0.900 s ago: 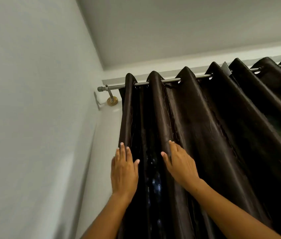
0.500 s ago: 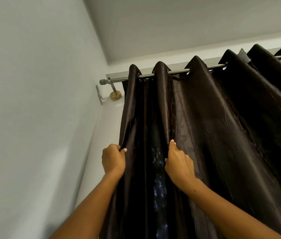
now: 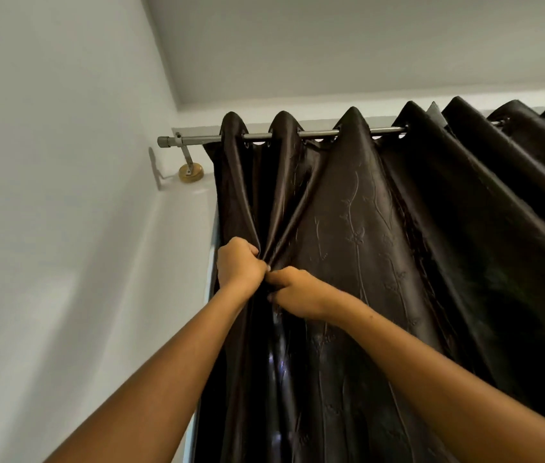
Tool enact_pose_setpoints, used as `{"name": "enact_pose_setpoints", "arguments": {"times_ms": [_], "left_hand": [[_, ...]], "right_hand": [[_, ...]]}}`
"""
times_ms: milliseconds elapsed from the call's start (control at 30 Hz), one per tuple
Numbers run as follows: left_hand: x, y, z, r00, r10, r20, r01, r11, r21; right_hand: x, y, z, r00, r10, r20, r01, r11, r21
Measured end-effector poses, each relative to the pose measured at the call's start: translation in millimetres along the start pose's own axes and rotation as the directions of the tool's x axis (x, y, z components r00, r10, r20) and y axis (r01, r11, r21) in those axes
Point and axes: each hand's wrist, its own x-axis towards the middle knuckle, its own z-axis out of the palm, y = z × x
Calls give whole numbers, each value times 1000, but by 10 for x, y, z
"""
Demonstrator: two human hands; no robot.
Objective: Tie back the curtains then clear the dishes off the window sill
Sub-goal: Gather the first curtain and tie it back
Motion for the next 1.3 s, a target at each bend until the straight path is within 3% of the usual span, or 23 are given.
{"name": "enact_pose_setpoints", "arguments": {"times_ms": [67, 133, 167, 267, 400, 500, 600, 700, 833, 967, 1133, 1300], "left_hand": [[2, -5, 34, 1000, 11, 2, -12, 1000, 18], [-17, -51, 49, 1000, 23, 17, -22, 1000, -14], [-36, -74, 49, 1000, 28, 11, -28, 999, -34], [-59, -148, 10, 998, 60, 3, -60, 995, -86], [-69, -158, -6, 999, 51, 7, -49, 989, -143], [-55, -184, 20, 999, 44, 1, -43, 985, -168], [-60, -178, 38, 999, 40, 8, -38, 983, -178], [-34, -192, 26, 999, 24, 47, -13, 978, -206], [6, -282, -59, 992, 35, 125, 0, 963, -270], [72, -384, -175, 989, 12, 146, 45, 924, -379], [192, -381, -200, 993, -41, 107, 76, 933, -353], [270, -350, -87, 993, -16, 116, 52, 949, -311]], "right_hand": [[-68, 108, -145, 967, 17, -252, -70, 977, -202], [-112, 229, -276, 837, 85, -541, -352, 840, -414], [-127, 282, -324, 787, 178, -591, -469, 796, -384], [-99, 381, -400, 725, 417, -548, -553, 827, -103], [-46, 536, -474, 610, 397, -686, -661, 732, -165], [-19, 596, -518, 568, 529, -631, -696, 717, -25], [-11, 594, -543, 592, 439, -676, -629, 776, -47], [48, 431, -519, 690, 321, -649, -472, 879, -67], [341, 70, -406, 857, 184, -481, -246, 967, -68], [617, -289, -278, 945, 106, -309, -119, 993, -22], [510, -170, -403, 966, 170, -194, -159, 985, 68], [270, 125, -446, 914, 243, -323, -214, 969, 123]]}}
